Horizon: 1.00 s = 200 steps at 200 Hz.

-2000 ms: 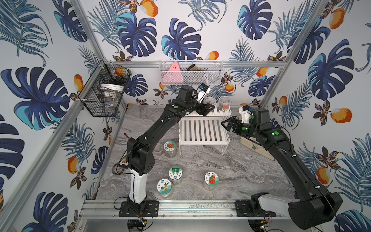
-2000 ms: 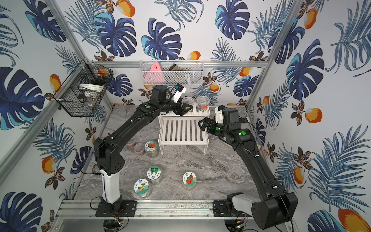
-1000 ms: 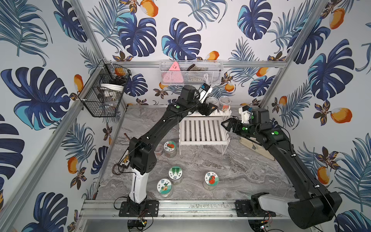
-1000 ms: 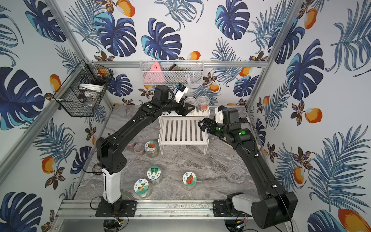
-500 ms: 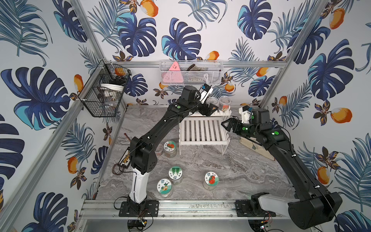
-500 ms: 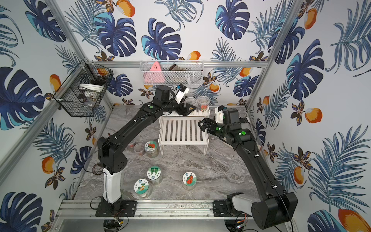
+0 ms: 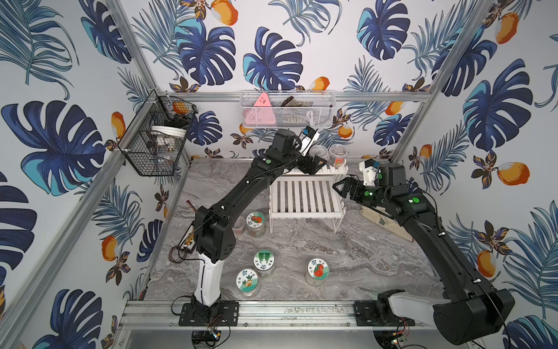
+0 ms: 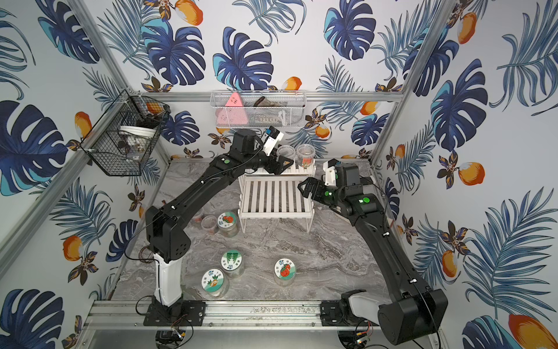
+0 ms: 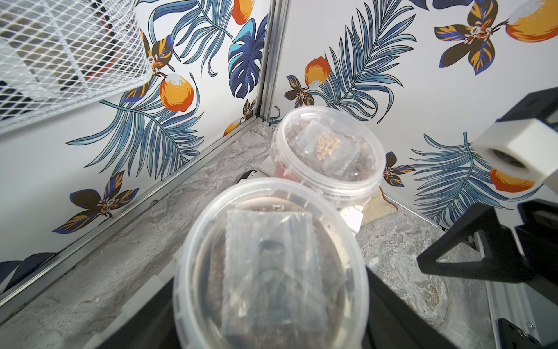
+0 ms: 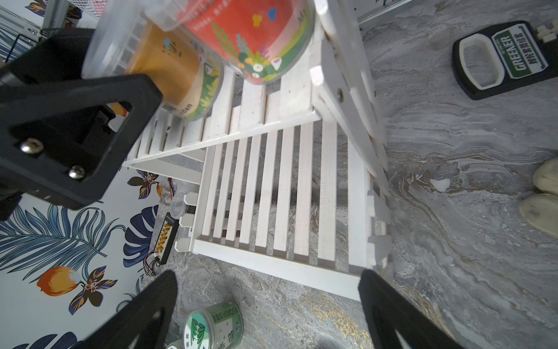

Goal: Place the seed container on the shelf
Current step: Place the seed jar on the shelf, then pick up the seed jar at the center of the board.

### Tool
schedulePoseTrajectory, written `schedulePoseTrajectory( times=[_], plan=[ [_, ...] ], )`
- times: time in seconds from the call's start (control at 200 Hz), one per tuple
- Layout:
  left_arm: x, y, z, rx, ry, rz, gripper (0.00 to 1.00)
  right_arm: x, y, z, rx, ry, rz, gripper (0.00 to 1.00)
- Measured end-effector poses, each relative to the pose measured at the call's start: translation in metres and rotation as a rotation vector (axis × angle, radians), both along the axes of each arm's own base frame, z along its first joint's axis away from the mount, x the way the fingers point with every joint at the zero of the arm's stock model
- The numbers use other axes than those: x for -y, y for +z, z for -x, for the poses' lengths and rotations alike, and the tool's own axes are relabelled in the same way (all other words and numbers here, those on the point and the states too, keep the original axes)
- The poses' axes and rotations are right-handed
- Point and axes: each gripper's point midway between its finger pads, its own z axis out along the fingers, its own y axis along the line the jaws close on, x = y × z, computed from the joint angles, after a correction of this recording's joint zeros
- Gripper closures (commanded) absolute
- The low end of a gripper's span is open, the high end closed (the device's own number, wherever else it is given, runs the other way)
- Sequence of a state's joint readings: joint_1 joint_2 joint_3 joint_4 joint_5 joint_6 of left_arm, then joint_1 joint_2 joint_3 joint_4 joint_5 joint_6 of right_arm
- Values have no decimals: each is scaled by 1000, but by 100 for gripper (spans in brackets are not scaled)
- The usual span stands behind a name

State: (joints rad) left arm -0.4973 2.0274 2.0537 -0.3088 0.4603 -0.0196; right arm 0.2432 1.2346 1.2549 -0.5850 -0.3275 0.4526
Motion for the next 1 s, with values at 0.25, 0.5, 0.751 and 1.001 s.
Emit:
schedulePoseTrajectory(
  times=[0.25,0.5,0.751,1.001],
  plan=[
    [-2,3,4,-1,1,-2,6,-1,0,0,-1,3,-2,3],
    [-19,16,21,30,29,-29,1,-4,3,8,5,26,-21,1],
    [-48,29,66,47,48,-45,1,-11,13,33,53,108,-67,0],
    [-92,26,117,31,147,-56,2,-29,15,67,80,263,-149,0]
  ],
)
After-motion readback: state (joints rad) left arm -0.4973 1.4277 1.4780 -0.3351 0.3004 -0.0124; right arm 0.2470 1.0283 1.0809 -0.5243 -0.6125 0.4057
